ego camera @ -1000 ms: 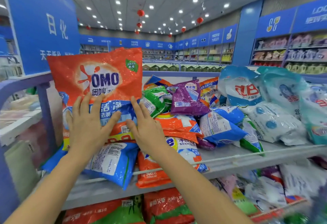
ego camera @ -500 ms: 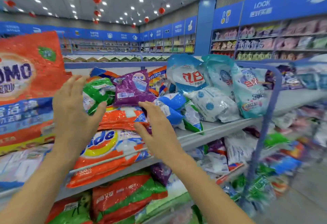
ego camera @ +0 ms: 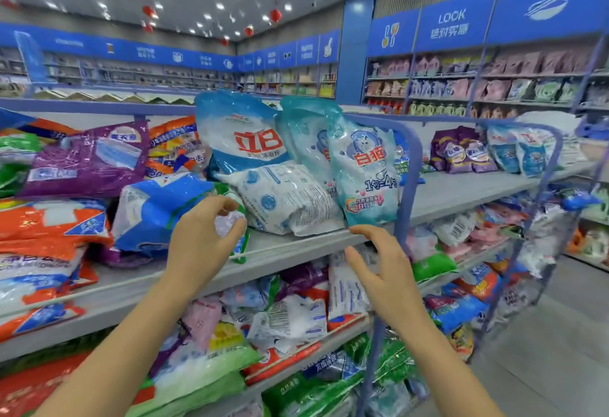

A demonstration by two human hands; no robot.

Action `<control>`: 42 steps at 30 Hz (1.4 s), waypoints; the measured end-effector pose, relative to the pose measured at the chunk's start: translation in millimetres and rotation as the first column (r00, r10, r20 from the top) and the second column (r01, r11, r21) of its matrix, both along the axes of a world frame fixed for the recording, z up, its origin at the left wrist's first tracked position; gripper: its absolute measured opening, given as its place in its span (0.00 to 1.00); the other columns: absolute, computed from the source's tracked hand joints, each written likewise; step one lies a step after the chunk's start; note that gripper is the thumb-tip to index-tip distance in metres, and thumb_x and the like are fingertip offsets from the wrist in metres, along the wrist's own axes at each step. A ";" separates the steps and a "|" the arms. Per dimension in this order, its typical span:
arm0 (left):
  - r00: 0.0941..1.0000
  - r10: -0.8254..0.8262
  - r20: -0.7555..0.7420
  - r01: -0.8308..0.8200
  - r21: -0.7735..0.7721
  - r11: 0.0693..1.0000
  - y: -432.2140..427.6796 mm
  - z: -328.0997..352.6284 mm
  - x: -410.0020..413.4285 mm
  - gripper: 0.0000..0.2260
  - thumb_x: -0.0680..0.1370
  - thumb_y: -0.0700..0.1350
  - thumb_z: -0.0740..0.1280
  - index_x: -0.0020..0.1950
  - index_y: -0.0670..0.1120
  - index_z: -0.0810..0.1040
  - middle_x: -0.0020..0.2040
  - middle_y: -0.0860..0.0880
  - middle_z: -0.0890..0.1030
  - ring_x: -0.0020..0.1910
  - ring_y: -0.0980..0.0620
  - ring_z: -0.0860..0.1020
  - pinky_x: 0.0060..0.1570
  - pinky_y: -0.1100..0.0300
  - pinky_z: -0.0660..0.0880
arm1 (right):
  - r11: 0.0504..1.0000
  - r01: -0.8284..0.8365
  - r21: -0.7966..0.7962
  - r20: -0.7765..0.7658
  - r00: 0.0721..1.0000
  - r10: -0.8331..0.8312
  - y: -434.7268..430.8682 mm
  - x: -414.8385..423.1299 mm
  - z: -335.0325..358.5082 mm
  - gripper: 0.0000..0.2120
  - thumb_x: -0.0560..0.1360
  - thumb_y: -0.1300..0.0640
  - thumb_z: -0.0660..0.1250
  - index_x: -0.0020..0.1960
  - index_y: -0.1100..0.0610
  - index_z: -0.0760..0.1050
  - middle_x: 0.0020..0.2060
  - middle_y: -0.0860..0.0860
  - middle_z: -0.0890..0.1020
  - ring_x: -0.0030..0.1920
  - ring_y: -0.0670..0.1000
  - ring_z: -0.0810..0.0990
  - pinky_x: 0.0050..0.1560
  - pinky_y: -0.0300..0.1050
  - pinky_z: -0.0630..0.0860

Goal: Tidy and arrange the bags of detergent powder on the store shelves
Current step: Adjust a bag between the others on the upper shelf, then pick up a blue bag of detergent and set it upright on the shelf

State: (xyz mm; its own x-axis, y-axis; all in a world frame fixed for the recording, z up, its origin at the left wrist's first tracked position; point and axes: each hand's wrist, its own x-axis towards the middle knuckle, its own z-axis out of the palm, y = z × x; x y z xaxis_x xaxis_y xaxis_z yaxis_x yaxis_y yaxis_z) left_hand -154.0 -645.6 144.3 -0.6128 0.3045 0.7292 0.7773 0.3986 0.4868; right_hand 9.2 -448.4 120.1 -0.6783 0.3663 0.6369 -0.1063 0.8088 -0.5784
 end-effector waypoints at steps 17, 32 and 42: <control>0.930 0.304 -0.208 -0.366 -0.618 0.695 27.6 -32.0 -80.6 0.38 0.67 0.68 0.57 0.68 0.44 0.73 0.64 0.42 0.76 0.63 0.40 0.74 0.58 0.44 0.73 | 0.713 -0.194 0.674 0.210 0.975 0.067 61.6 -175.1 9.2 0.44 0.65 0.39 0.73 0.74 0.46 0.55 0.75 0.56 0.57 0.74 0.61 0.56 0.71 0.64 0.56; 0.912 0.360 -0.196 -0.375 -0.755 0.538 -5.2 -11.5 -91.3 0.37 0.62 0.71 0.51 0.67 0.57 0.72 0.69 0.48 0.72 0.71 0.44 0.66 0.65 0.47 0.67 | 0.670 -0.068 0.739 -0.247 0.899 0.363 85.7 -240.3 46.2 0.19 0.72 0.42 0.63 0.35 0.56 0.80 0.34 0.48 0.82 0.29 0.52 0.79 0.26 0.41 0.72; 0.966 0.155 0.209 -0.114 -0.195 0.974 20.1 11.6 -72.2 0.35 0.63 0.74 0.64 0.68 0.64 0.63 0.68 0.62 0.67 0.66 0.65 0.67 0.64 0.65 0.66 | 0.863 -0.447 -0.235 -0.241 0.887 0.394 120.3 -248.5 78.7 0.24 0.79 0.50 0.61 0.27 0.56 0.60 0.23 0.48 0.61 0.23 0.41 0.57 0.24 0.36 0.55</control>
State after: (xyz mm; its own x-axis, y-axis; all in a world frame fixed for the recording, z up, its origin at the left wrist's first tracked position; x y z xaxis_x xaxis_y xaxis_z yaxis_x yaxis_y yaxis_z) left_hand -226.2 -625.5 155.9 -0.7967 0.3213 0.5119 0.5914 0.5887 0.5511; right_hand -239.4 -328.1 198.8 -0.6917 0.2503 0.6775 -0.5227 0.4738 -0.7087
